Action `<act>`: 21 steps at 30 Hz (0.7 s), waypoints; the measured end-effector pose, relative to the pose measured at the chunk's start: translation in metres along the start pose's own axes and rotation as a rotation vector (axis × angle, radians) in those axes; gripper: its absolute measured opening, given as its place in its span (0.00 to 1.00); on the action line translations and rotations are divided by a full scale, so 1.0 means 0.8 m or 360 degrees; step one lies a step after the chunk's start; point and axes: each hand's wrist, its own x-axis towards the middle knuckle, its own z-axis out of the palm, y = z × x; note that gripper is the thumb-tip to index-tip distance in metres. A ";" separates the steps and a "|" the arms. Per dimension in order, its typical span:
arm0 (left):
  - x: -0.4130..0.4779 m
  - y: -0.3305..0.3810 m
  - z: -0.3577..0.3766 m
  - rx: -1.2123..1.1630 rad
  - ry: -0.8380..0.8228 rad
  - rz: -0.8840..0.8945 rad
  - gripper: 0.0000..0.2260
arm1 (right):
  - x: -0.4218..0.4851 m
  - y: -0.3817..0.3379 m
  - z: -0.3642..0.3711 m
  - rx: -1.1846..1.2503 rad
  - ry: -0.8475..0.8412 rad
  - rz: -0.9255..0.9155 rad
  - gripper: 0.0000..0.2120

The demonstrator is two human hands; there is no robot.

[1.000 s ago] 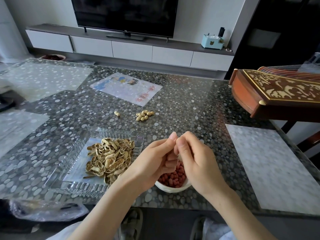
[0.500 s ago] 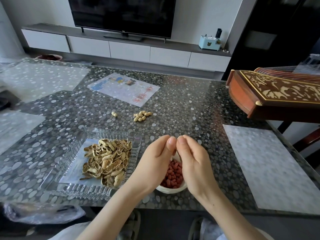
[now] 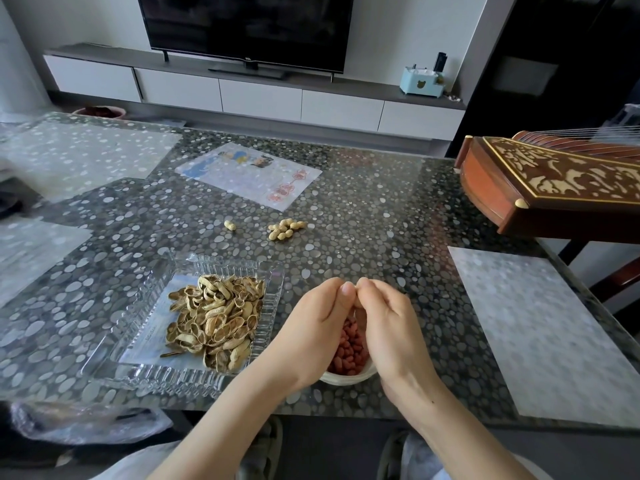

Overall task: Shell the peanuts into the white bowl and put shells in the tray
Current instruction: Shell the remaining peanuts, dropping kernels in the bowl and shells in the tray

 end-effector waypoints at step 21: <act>0.005 -0.004 -0.026 0.0815 0.0085 -0.0053 0.14 | 0.022 0.003 -0.029 -0.0775 -0.0065 -0.0042 0.21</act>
